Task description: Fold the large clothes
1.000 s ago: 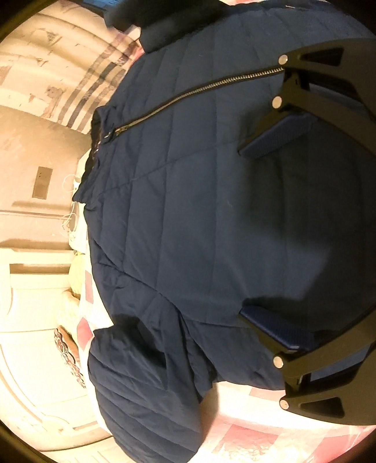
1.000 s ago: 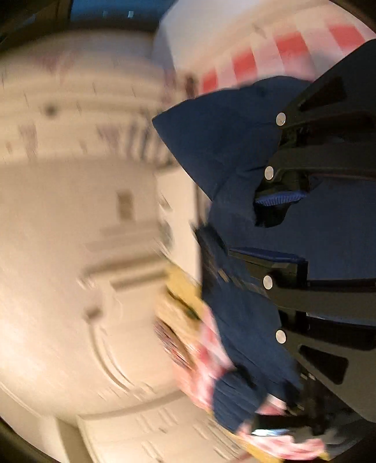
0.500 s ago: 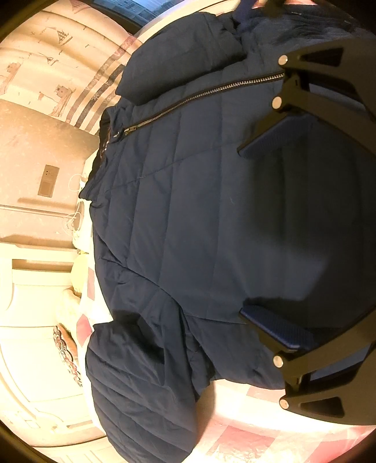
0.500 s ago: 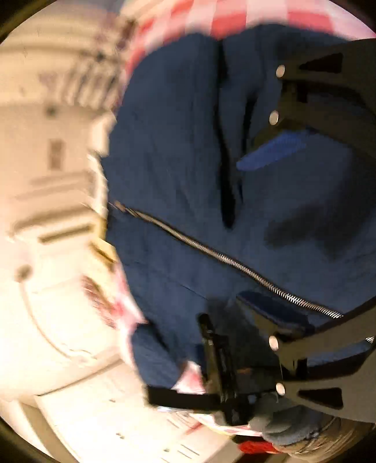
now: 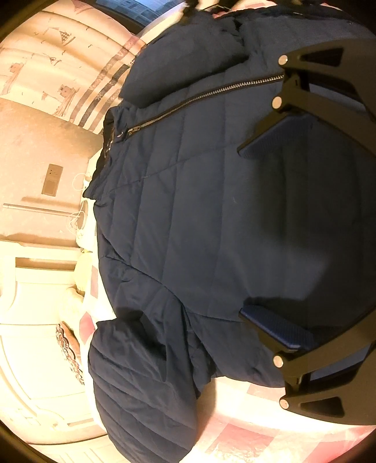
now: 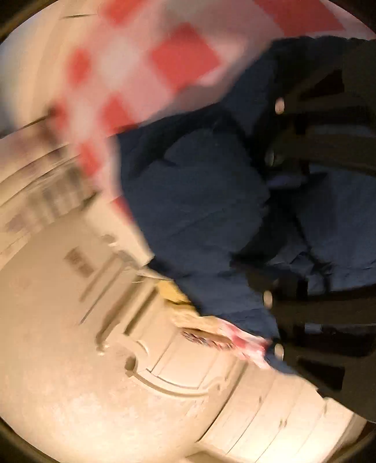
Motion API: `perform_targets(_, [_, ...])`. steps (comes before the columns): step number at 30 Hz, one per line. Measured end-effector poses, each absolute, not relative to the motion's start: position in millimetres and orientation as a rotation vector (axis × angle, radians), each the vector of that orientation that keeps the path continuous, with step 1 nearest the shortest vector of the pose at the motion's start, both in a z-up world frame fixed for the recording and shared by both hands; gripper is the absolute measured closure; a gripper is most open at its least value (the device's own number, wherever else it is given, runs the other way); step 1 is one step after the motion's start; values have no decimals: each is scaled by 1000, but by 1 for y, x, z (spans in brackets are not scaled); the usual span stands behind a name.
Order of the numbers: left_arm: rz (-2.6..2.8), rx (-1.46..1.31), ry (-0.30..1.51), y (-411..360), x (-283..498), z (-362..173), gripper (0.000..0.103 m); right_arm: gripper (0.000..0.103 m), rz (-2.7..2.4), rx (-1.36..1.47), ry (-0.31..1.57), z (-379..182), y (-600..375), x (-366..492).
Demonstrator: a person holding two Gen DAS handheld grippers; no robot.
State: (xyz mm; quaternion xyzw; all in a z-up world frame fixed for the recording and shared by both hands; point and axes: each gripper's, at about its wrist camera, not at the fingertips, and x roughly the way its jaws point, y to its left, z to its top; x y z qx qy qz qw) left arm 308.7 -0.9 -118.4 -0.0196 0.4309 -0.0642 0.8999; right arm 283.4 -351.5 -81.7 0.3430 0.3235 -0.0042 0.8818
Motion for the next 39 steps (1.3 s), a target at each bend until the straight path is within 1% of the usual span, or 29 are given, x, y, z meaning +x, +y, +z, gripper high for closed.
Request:
perform_targets(2, [-129, -48, 886, 1, 309, -118, 3, 70, -2, 552, 608, -51, -317, 291])
perform_targets(3, [-129, -50, 887, 0, 309, -118, 3, 71, 23, 499, 592, -40, -298, 294])
perform_targets(5, [-132, -59, 887, 1, 309, -118, 3, 71, 95, 391, 585, -20, -258, 305])
perform_targets(6, [-134, -62, 886, 2, 309, -118, 3, 69, 152, 321, 593, -13, -230, 311])
perform_targets(8, [-138, -72, 882, 3, 308, -117, 3, 66, 291, 217, 665, -8, -182, 330])
perform_targets(9, [-140, -79, 879, 4, 308, -117, 3, 47, 333, 192, 688, -10, -164, 332])
perform_targets(11, [-150, -98, 873, 8, 307, -116, 3, 19, 390, 171, 684, -8, -150, 331])
perform_targets(13, [-164, -128, 865, 12, 305, -115, 3, 19, 405, 189, 656, -6, -153, 321])
perform_targets(16, [-177, -158, 864, 16, 306, -116, 3, 20, 345, 248, 629, -12, -191, 302])
perform_targets(18, [-182, -169, 861, 17, 305, -115, 3, 23, 235, 234, 642, -22, -223, 286])
perform_targets(23, [-223, -219, 870, 22, 308, -113, 4, 25, -66, 110, 780, -81, -296, 255])
perform_targets(25, [-285, -311, 901, 28, 315, -113, 4, 25, -115, 134, 807, -103, -319, 246])
perform_targets(26, [-314, -376, 913, 32, 318, -112, 5, 27, -109, 172, 806, -109, -326, 243])
perform_targets(28, [-376, -494, 931, 36, 330, -110, 10, 29, -95, 245, 776, -112, -341, 239])
perform_targets(30, [-390, -562, 933, 34, 344, -107, 16, 27, -95, 228, 779, -114, -337, 241])
perform_targets(31, [-398, -593, 926, 29, 354, -105, 17, 27, -92, 216, 783, -114, -333, 245])
perform_targets(33, [-418, -621, 929, 20, 369, -105, 24, 27, -77, 218, 774, -112, -333, 242])
perform_targets(35, [-399, -650, 960, 9, 390, -115, 24, 27, -60, 252, 764, -112, -336, 244])
perform_targets(37, [-397, -741, 975, 5, 408, -130, 24, 27, -42, 297, 748, -112, -343, 242])
perform_targets(38, [-390, -765, 950, 5, 411, -131, 28, 27, -39, 311, 742, -111, -343, 242])
perform_targets(39, [-392, -769, 954, 2, 414, -131, 47, 27, -38, 316, 739, -110, -341, 240])
